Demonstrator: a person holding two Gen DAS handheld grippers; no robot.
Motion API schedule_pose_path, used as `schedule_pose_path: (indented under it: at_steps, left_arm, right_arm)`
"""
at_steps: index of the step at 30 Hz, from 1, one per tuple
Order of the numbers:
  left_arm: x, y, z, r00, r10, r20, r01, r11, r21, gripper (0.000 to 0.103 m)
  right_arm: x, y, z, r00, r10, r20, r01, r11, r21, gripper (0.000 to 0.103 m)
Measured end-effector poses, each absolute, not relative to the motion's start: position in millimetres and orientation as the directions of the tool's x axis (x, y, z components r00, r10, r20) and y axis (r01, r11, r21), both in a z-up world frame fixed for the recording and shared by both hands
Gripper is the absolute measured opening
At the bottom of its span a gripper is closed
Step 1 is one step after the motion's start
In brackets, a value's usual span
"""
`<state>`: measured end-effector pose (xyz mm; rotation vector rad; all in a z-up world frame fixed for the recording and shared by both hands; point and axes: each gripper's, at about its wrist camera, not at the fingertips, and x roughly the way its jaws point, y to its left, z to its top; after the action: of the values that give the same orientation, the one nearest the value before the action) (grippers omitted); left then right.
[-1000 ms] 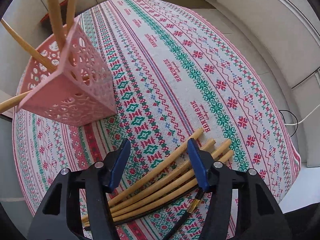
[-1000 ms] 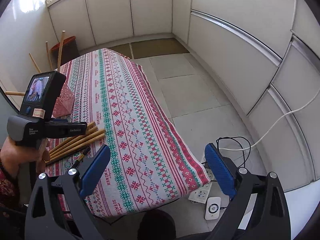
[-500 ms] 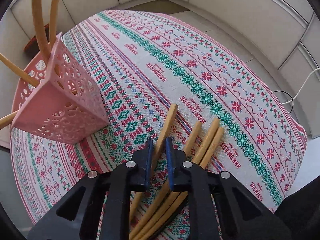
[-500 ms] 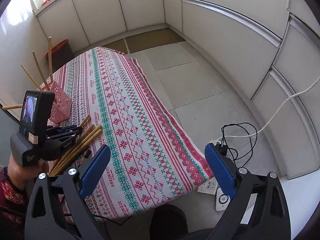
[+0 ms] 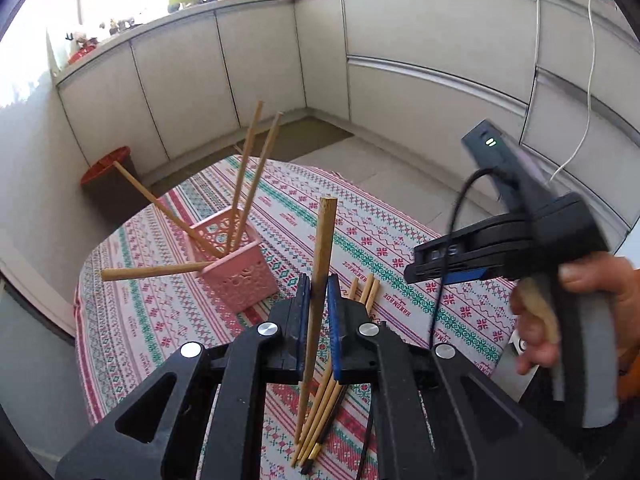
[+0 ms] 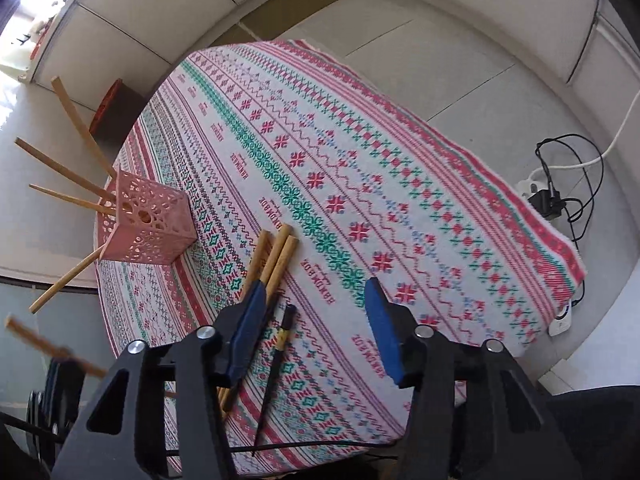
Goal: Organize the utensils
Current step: 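Lift the left tool's chopstick while the right tool grasps another from the pile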
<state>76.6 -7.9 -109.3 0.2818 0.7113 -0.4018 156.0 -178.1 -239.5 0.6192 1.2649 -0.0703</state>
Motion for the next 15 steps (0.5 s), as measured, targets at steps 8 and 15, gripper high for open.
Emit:
schedule_pose_path:
  at_steps: [8,15]
  left_arm:
    - [52,24,-90,0.733,-0.281,-0.620,0.401,0.914,0.060,0.008]
    - [53,48,-85,0.745,-0.297,-0.597,0.382,0.924,0.017,0.008]
  right_arm:
    - [184,-156,-273,0.254,0.264,-0.931,0.465,0.811,0.357,0.021]
    - [195,-147,-286,0.222,0.253,-0.942,0.495,0.803,0.332,0.019]
